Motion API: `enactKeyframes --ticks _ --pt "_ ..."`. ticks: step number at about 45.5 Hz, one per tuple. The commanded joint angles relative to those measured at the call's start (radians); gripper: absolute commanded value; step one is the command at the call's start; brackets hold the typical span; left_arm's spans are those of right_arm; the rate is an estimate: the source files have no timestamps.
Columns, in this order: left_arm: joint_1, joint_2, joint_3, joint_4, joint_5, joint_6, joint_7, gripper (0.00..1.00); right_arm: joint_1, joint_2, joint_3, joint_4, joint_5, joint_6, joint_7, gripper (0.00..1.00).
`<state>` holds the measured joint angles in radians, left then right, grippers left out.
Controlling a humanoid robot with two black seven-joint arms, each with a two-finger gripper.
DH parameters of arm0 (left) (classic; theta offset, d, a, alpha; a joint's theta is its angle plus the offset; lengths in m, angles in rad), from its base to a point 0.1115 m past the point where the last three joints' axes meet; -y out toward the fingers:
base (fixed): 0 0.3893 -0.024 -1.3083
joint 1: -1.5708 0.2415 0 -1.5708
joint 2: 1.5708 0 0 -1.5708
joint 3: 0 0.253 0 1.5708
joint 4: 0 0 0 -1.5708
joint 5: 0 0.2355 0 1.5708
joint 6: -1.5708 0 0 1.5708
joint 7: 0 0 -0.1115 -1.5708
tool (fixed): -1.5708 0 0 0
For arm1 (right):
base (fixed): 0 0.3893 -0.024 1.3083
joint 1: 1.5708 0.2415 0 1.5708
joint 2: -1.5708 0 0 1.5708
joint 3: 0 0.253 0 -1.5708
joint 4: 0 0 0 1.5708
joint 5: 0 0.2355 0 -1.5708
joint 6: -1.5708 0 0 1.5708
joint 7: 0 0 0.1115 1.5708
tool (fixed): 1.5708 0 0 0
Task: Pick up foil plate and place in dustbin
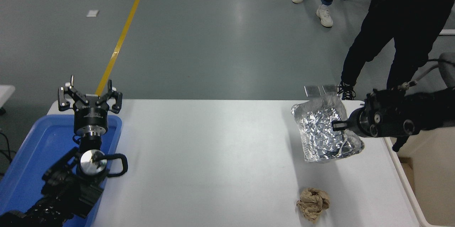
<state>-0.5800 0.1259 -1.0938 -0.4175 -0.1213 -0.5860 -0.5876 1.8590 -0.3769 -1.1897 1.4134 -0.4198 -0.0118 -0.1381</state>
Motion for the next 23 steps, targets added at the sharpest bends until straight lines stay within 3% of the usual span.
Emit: enactKeyframes --ticks 1,8,23 --pt "0.000 0.006 0.000 0.000 -0.001 0.000 0.000 0.99 0.506 -0.094 -0.120 0.222 0.015 0.218 0.029 0.00" --pt "0.000 0.006 0.000 0.000 0.000 0.000 0.000 0.99 0.709 -0.123 -0.114 0.223 0.038 0.429 0.066 0.00" --pt "0.000 0.006 0.000 0.000 0.000 0.000 0.000 0.99 0.710 -0.125 -0.218 0.185 0.038 0.455 0.064 0.00"
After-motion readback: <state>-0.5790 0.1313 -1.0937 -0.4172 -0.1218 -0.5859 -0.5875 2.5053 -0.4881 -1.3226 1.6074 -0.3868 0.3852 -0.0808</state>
